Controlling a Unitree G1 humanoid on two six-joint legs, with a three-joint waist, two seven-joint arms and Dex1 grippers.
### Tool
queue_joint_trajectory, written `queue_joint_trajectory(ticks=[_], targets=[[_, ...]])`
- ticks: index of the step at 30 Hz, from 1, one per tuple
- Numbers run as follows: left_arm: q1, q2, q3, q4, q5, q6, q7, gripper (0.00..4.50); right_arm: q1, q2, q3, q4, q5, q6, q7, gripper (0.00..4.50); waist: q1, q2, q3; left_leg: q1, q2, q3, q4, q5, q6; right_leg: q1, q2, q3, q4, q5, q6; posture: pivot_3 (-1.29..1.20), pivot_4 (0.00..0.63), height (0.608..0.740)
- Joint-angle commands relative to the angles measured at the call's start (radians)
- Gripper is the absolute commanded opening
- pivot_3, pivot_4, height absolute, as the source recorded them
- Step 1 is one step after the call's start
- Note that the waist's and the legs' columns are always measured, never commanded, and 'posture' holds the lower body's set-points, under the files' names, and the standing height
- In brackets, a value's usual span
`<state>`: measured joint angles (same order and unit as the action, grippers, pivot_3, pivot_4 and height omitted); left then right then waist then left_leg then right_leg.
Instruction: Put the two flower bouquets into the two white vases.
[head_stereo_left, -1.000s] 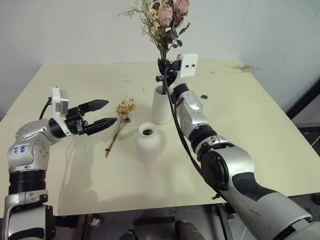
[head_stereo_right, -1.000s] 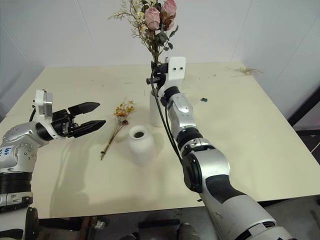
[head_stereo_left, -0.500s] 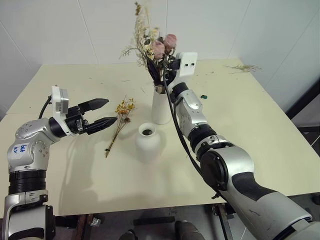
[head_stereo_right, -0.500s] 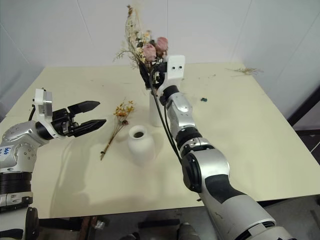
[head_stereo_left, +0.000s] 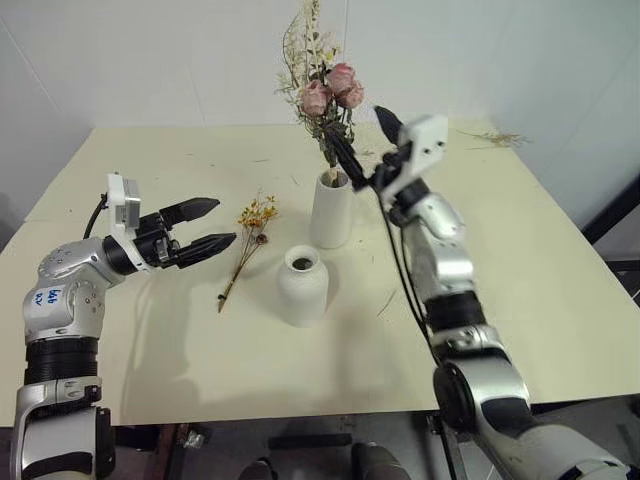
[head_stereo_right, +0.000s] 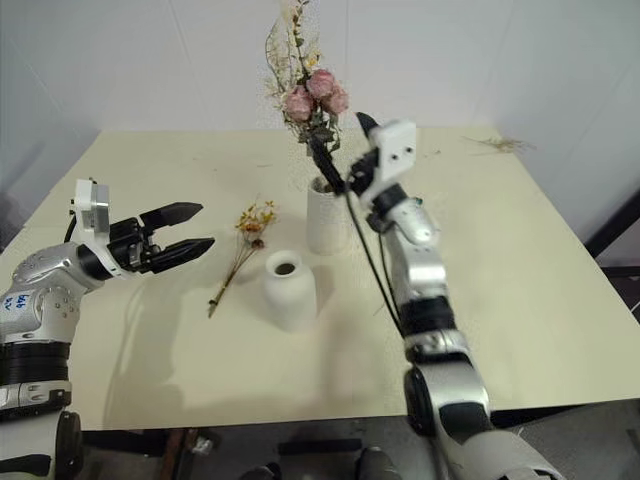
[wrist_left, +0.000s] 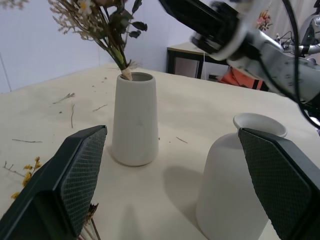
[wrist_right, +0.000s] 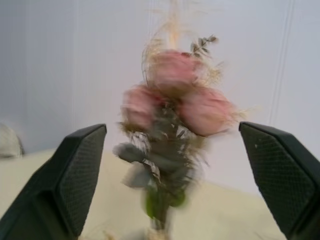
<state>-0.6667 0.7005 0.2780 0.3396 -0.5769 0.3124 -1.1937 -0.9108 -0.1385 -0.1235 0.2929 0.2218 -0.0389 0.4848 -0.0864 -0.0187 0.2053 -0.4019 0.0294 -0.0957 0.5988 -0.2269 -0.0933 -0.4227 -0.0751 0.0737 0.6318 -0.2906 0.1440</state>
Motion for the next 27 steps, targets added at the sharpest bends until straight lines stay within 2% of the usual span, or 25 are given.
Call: queue_joint_trajectory(ticks=[1, 6, 12, 19, 24, 27], targets=[[-0.05, -0.006, -0.01, 0.025, 0.009, -0.032, -0.014, 4.5, 0.034, -0.025, 0.024, -0.215, 0.038, 0.128, -0.021, 4.49, -0.001, 0.0, 0.0, 0.0, 0.0, 0.0, 0.0, 0.0, 0.001, 0.0, 0.0, 0.0, 0.002, 0.0, 0.0, 0.0, 0.15, 0.74], [-0.093, -0.019, -0.03, 0.079, 0.028, -0.051, -0.018, 4.5, 0.117, -0.091, 0.041, -0.423, 0.11, 0.325, 0.015, 4.49, 0.007, 0.0, 0.0, 0.002, 0.0, 0.0, 0.001, 0.003, 0.003, -0.001, 0.001, 0.0, 0.004, 0.0, 0.0, 0.0, 0.15, 0.74], [-0.103, -0.031, -0.032, 0.095, 0.036, -0.023, 0.03, 4.5, 0.206, -0.228, 0.02, -0.619, 0.262, 0.54, 0.102, 4.49, 0.012, -0.001, 0.0, 0.001, 0.0, 0.0, 0.004, 0.003, 0.003, -0.001, 0.001, 0.001, 0.004, 0.001, -0.001, 0.0, 0.15, 0.74], [-0.097, -0.032, -0.032, 0.081, 0.034, 0.003, 0.064, 4.5, 0.229, -0.292, 0.003, -0.661, 0.333, 0.599, 0.111, 4.49, 0.012, -0.001, 0.0, 0.001, 0.0, 0.0, 0.004, 0.003, 0.004, -0.001, 0.001, 0.001, 0.004, 0.001, -0.001, 0.0, 0.15, 0.74], [-0.081, -0.043, -0.005, 0.025, 0.073, 0.152, 0.359, 4.5, 0.346, -0.549, -0.052, -0.732, 0.486, 0.729, 0.351, 4.49, 0.037, -0.001, 0.0, 0.0, 0.0, 0.0, 0.006, 0.002, 0.005, 0.0, 0.001, 0.001, 0.002, 0.001, -0.001, 0.0, 0.15, 0.74], [-0.069, -0.04, -0.037, -0.031, 0.111, 0.257, 0.465, 4.5, 0.393, -0.645, -0.072, -0.759, 0.557, 0.77, 0.434, 4.49, 0.046, -0.001, 0.0, -0.001, -0.001, 0.0, 0.006, 0.002, 0.006, 0.0, 0.001, 0.001, 0.0, 0.001, 0.0, 0.0, 0.15, 0.74]])
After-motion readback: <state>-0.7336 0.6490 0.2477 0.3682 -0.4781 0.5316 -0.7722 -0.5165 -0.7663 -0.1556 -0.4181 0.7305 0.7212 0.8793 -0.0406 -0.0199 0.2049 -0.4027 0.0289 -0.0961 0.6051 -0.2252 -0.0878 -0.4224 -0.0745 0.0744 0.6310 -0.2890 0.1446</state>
